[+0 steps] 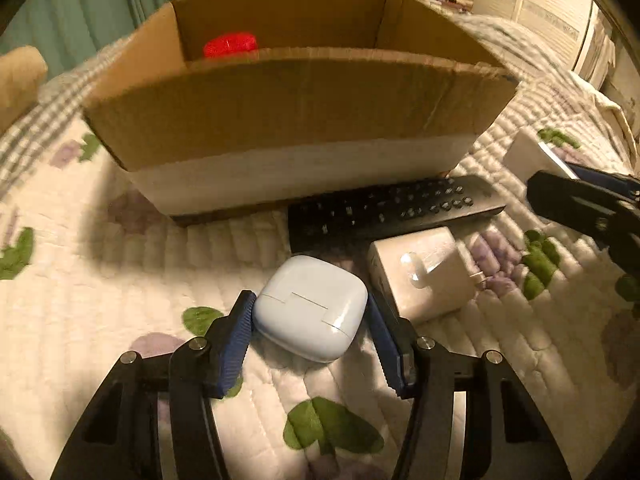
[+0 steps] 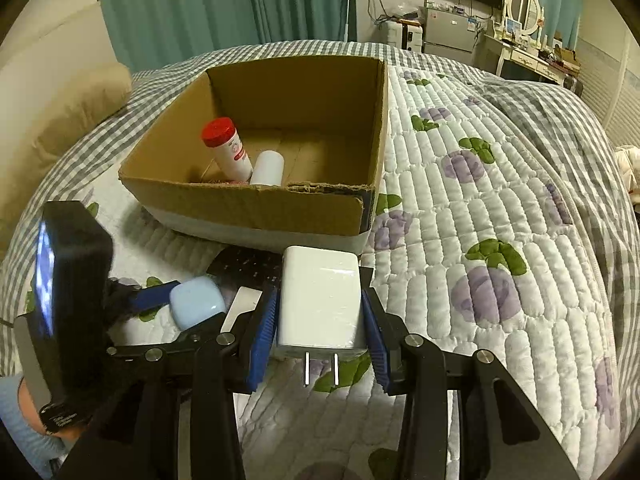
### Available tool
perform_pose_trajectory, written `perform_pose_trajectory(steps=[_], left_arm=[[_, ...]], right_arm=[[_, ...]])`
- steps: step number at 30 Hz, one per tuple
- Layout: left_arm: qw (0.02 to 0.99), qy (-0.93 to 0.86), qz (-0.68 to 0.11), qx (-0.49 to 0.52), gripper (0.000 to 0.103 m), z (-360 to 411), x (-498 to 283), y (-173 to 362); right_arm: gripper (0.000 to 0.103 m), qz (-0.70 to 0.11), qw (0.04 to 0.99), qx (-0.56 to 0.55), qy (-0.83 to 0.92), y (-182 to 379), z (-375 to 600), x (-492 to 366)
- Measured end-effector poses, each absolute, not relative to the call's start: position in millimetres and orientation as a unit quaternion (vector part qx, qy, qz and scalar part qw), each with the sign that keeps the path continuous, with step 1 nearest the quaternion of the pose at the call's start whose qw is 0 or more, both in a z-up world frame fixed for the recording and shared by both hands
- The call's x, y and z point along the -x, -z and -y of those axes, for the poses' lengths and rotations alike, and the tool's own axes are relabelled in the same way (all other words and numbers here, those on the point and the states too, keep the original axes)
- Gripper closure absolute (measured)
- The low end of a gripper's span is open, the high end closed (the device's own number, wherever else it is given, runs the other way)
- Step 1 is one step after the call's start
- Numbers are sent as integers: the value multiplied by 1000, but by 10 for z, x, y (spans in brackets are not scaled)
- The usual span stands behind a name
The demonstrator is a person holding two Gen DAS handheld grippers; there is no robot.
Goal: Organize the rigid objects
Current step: 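Grasp the light-blue earbud case with left tool while right tool grasps the white charger cube, then drop the earbud case into the box with left tool while right tool drops the cube in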
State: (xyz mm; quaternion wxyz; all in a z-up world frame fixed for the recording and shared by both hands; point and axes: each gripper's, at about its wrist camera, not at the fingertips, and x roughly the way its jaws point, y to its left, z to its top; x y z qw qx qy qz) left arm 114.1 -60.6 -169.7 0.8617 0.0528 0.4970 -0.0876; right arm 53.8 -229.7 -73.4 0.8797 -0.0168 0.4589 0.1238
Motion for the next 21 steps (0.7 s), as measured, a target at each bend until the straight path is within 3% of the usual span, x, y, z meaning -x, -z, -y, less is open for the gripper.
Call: perform_pose_trajectory(steps=[12,21], left_arm=[[918,88,-387,-28,46,399,-876,616],[938,90,-334,-13,46,354,-1266,-45]], right_arm=[[62,-385,910,50,-142,21,2159,-425],[62,-304,936,66,-166,-803,1987,-713]])
